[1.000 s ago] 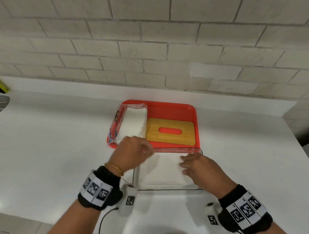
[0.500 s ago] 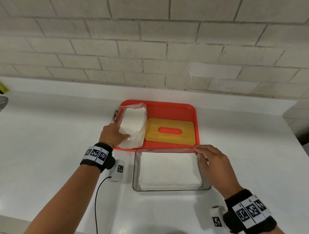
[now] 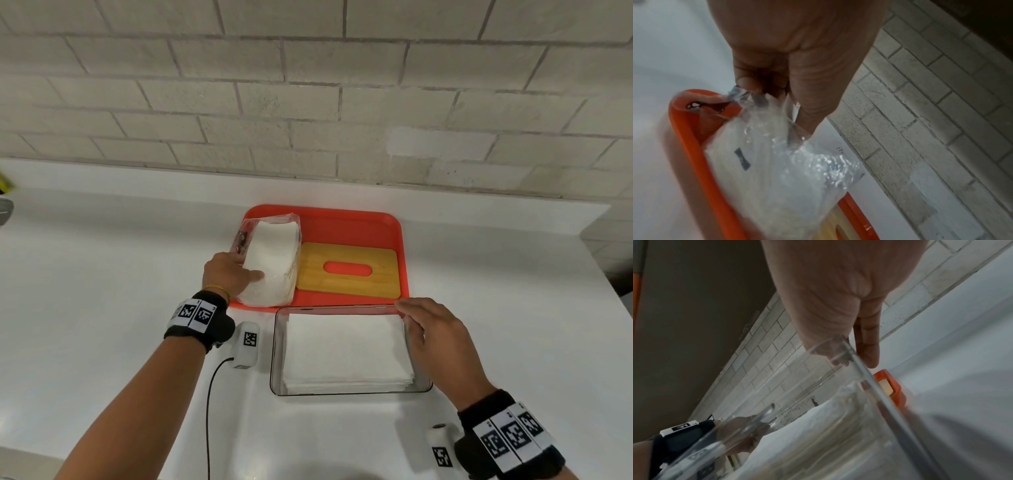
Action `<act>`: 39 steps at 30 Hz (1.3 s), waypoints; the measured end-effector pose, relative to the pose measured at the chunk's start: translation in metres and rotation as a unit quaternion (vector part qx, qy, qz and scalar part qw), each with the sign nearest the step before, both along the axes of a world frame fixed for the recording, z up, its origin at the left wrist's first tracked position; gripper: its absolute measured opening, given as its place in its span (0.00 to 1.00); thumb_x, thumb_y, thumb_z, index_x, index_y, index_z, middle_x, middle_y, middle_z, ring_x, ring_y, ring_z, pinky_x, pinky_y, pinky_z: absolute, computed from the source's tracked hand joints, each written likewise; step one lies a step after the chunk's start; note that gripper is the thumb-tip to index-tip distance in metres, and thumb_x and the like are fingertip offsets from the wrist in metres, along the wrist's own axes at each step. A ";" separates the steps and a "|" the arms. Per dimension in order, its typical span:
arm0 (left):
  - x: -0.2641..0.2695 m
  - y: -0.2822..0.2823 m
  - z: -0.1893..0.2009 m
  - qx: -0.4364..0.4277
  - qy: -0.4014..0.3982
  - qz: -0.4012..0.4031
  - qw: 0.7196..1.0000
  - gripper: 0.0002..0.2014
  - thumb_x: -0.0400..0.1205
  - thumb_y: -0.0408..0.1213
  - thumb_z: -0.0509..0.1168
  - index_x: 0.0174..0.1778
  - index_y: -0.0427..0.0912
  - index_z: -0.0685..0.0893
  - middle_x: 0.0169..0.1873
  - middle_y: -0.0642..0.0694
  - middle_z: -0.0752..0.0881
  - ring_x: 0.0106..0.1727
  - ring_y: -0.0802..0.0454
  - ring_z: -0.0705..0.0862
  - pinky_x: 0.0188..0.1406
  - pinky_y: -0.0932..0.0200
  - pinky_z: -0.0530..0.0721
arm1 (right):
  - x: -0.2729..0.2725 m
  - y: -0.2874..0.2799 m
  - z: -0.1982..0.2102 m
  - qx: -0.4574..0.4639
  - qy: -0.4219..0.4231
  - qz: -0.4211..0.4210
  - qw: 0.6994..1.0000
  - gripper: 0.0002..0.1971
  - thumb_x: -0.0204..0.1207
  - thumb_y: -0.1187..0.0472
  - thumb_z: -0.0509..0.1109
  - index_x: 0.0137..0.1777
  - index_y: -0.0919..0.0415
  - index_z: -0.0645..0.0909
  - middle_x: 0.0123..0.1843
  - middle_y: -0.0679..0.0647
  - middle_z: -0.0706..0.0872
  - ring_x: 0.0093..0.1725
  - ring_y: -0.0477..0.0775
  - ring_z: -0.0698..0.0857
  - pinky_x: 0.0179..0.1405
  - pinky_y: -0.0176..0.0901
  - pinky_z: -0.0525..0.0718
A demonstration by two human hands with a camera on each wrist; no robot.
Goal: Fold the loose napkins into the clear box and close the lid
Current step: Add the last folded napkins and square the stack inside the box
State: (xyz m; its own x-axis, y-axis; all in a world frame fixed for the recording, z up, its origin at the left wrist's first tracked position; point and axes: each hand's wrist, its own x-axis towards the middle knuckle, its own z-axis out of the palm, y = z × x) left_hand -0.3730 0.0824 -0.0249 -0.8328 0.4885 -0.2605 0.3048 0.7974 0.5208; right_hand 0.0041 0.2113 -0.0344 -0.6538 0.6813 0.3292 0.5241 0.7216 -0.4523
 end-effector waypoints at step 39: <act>0.144 -0.048 0.095 0.381 -0.326 -0.085 0.861 0.19 0.70 0.35 0.81 0.57 0.40 0.92 0.54 0.41 0.95 0.57 0.39 0.93 0.55 0.44 0.91 | -0.007 -0.015 0.082 -0.641 0.246 0.094 0.721 0.29 0.69 0.73 0.78 0.73 0.62 0.82 0.67 0.60 0.91 0.67 0.60 0.90 0.59 0.44 0.91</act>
